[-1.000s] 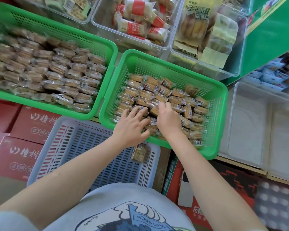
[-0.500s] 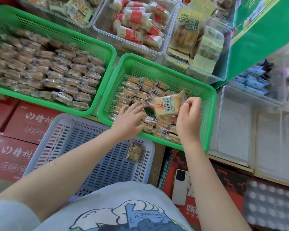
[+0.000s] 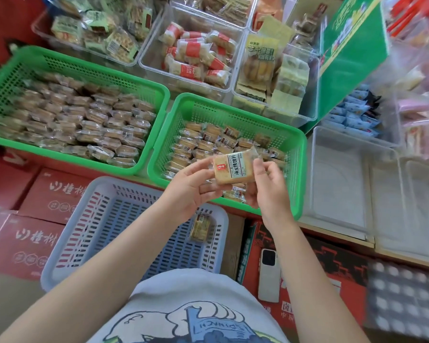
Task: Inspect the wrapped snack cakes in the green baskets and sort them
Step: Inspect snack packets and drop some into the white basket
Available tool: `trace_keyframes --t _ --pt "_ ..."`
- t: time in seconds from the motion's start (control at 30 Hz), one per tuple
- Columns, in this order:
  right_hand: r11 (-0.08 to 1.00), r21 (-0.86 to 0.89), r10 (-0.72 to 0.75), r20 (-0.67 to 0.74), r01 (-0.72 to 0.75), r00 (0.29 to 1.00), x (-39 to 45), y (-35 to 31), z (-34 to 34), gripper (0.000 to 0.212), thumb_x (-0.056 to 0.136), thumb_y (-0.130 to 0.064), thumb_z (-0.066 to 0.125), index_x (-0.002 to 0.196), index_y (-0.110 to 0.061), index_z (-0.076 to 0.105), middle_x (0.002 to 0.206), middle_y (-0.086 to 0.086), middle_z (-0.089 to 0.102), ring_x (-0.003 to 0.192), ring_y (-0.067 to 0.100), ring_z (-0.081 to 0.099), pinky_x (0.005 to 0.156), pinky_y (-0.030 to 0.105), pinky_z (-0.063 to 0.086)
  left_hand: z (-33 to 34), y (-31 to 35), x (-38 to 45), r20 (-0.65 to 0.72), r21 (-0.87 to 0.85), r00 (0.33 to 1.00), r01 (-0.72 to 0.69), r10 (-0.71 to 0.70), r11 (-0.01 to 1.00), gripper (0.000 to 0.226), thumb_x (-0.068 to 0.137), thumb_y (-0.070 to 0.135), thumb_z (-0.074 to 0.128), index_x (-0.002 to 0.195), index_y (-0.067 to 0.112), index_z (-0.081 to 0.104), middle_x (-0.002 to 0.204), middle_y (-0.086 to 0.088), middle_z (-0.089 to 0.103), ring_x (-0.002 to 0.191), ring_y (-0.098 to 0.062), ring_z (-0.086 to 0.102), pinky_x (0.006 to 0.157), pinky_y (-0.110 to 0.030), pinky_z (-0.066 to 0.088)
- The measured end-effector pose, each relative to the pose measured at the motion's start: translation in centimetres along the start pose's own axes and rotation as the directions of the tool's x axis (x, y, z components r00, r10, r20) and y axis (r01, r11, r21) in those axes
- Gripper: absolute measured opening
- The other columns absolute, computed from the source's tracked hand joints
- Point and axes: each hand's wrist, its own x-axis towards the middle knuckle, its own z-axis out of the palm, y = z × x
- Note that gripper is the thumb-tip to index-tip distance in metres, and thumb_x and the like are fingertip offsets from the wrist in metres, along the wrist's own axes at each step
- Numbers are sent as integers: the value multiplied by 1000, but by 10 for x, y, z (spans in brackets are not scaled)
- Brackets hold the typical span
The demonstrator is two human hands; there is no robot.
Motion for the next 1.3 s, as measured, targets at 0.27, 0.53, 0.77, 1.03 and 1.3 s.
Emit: trace_keyframes --t 0.27,0.53,0.77,1.03,1.3 --pt "965 -207 -162 3 159 987 -23 6 -13 38 107 -38 38 89 -19 66 53 -8 50 47 13 43 45 33 35 12 -13 -22 -96 -161 979 161 -178 974 27 95 -8 55 122 -8 59 113 -23 70 82 -22 74 67 -24 62" --pt "863 -377 -420 -165 337 892 -28 24 -18 28 105 -26 49 82 -14 60 61 7 56 50 25 50 45 35 38 9 -17 -36 -135 243 991 15 19 970 8 100 3 57 98 2 65 86 -8 68 71 -14 67 66 -22 57" --pt "983 161 -50 -199 83 979 -36 18 -17 20 102 -20 56 87 -8 62 72 17 50 44 13 34 41 24 28 14 -20 -44 -98 477 976 -124 193 870 10 102 8 55 96 8 62 72 1 61 60 -12 57 61 -23 51" --pt "899 432 5 159 -74 987 -45 8 -24 2 98 -5 56 100 -6 56 64 9 52 46 16 49 43 23 39 8 -17 -41 -142 155 986 110 -88 982 12 101 4 50 104 5 61 95 -11 72 83 -20 71 74 -34 62" --pt "965 247 33 204 -84 978 -48 14 -24 20 102 -8 49 84 -17 54 87 5 69 71 20 58 58 29 45 8 -3 -42 20 105 998 -64 62 992 21 105 22 49 122 17 61 105 -9 72 81 -17 73 61 -32 62"
